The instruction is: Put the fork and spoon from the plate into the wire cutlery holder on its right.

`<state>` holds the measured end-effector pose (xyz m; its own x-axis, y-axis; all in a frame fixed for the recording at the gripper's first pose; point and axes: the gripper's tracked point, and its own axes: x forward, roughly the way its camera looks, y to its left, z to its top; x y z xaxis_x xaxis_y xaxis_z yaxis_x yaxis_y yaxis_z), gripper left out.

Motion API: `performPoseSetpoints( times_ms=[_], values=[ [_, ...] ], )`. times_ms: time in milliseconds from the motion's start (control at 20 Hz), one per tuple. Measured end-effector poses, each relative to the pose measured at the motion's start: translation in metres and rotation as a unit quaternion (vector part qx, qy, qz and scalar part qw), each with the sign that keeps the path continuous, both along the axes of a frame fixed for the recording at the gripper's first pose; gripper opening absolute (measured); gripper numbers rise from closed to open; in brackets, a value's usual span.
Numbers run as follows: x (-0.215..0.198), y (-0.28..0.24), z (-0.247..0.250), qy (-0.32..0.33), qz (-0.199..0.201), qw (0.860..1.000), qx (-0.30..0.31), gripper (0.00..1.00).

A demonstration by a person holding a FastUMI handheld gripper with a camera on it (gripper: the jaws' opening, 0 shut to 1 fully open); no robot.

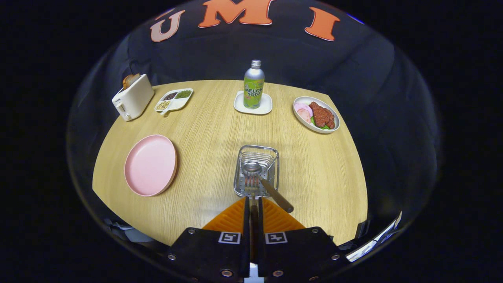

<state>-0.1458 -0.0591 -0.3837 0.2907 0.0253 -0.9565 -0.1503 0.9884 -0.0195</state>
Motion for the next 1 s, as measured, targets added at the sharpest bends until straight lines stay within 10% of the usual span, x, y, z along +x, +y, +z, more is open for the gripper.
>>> performPoseSetpoints(
  times_ms=[500, 1000],
  values=[
    [0.05, 0.002, 0.042, -0.111, -0.032, 0.993, 0.038, 0.1],
    [0.138, -0.004, 0.196, -0.387, -0.042, 0.92, 0.051, 0.32]
  ],
)
